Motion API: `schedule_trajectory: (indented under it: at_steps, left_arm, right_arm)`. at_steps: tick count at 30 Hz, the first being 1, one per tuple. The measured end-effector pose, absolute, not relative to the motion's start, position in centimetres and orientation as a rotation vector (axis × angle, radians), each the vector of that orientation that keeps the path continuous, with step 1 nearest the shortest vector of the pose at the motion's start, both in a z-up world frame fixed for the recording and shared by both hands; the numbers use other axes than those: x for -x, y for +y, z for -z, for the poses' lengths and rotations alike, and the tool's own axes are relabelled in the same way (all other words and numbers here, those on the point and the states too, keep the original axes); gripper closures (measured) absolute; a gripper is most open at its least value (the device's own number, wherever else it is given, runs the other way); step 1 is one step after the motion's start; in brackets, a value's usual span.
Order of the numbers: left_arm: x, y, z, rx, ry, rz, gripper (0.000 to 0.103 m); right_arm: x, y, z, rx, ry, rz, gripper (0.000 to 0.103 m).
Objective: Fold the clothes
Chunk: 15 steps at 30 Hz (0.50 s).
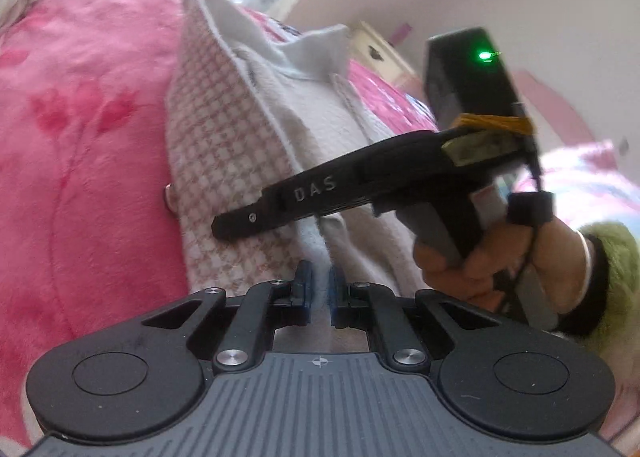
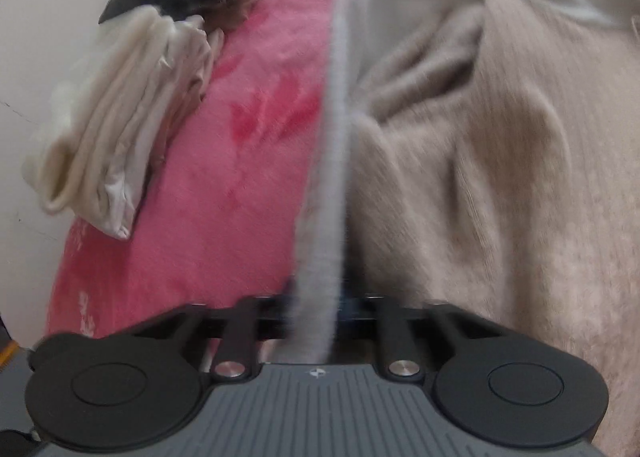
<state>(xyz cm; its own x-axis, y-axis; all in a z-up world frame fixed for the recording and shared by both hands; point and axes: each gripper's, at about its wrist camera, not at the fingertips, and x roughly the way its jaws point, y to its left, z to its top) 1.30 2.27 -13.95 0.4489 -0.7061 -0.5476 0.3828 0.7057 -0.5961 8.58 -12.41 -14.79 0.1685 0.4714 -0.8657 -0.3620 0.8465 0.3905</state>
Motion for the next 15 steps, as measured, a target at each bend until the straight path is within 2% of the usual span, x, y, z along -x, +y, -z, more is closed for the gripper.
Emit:
schedule_trajectory:
  at_steps: [1, 3, 5, 8, 15]
  left_arm:
    - [-1.2, 2.8, 13.6, 0.430, 0.851, 0.753, 0.093]
    - [-1.3, 4.6, 13.4, 0.470, 0.835, 0.756, 0.085]
    - [-1.5, 6.6, 13.4, 0.516, 0.824, 0.732, 0.081]
    - [-2.0, 9.1, 13.8, 0.568, 0.828, 0.685, 0.079]
    - [-4.3, 5.8, 18.9, 0.374, 1.000, 0.617, 0.070]
  right_arm:
    - [-8.4, -13.1, 14.6, -0.090, 1.261, -0.595, 0.091]
    - [-7.9, -15.0, 13.8, -0.057, 1.232, -0.575, 0.092]
    - [-7.4, -17.7, 13.0, -0.061, 1.216, -0.528, 0.092]
    - [-7.1, -22.1, 11.5, -0.079, 1.173, -0.464, 0.093]
    - [-7.4, -29.8, 8.7, -0.023, 1.065, -0.264, 0.093]
